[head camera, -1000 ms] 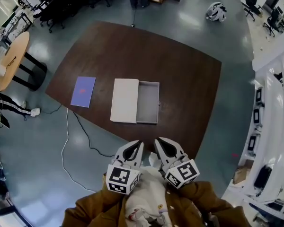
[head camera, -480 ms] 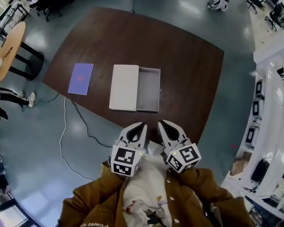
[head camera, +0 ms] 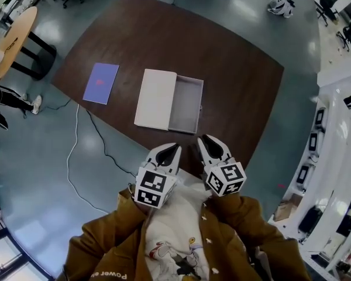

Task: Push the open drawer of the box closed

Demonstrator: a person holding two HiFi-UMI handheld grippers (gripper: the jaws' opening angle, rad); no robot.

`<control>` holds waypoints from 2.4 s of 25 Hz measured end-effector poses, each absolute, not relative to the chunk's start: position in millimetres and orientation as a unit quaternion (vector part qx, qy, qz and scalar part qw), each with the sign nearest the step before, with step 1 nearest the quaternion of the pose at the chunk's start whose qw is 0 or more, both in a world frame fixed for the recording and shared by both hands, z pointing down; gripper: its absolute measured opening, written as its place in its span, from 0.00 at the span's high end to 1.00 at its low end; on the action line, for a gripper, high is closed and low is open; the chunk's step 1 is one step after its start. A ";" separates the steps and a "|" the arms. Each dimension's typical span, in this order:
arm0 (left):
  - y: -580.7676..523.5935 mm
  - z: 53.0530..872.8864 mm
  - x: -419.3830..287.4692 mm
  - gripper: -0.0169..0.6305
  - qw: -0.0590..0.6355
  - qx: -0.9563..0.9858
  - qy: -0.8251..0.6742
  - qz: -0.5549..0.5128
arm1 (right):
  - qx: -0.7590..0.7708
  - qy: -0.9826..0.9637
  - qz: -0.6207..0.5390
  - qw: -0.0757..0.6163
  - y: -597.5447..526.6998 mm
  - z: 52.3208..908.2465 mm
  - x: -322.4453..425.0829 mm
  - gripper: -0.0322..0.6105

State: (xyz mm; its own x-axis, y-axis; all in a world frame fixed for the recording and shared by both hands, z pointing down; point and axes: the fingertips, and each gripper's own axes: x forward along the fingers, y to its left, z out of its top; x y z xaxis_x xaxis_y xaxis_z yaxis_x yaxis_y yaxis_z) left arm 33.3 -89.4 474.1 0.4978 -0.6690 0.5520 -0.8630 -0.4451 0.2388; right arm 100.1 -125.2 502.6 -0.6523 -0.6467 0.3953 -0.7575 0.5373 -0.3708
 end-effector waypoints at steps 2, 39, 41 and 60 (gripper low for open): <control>-91.7 477.6 32.9 0.96 0.255 0.827 -0.462 0.192 | 0.403 -0.870 0.259 0.115 -133.7 511.1 102.0 0.81; -120.5 561.4 62.4 0.96 0.311 0.813 -0.434 0.232 | 0.227 -0.888 0.115 0.384 -225.8 639.9 115.1 0.73; -121.8 564.7 63.4 0.96 0.317 0.812 -0.433 0.228 | 0.211 -0.887 0.097 0.399 -230.7 645.7 114.6 0.73; -121.0 572.9 59.5 0.96 0.331 0.795 -0.444 0.246 | 0.077 -0.873 -0.025 0.480 -254.3 682.4 106.4 0.74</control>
State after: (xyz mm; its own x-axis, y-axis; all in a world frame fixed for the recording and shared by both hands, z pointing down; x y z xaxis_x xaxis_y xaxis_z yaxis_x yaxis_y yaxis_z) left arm 59.5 -121.0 572.9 0.4841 -0.5444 0.6851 -0.8696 -0.3866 0.3072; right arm 106.4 -254.3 682.4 -0.5269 -0.1583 0.8351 -0.1094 0.9870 0.1181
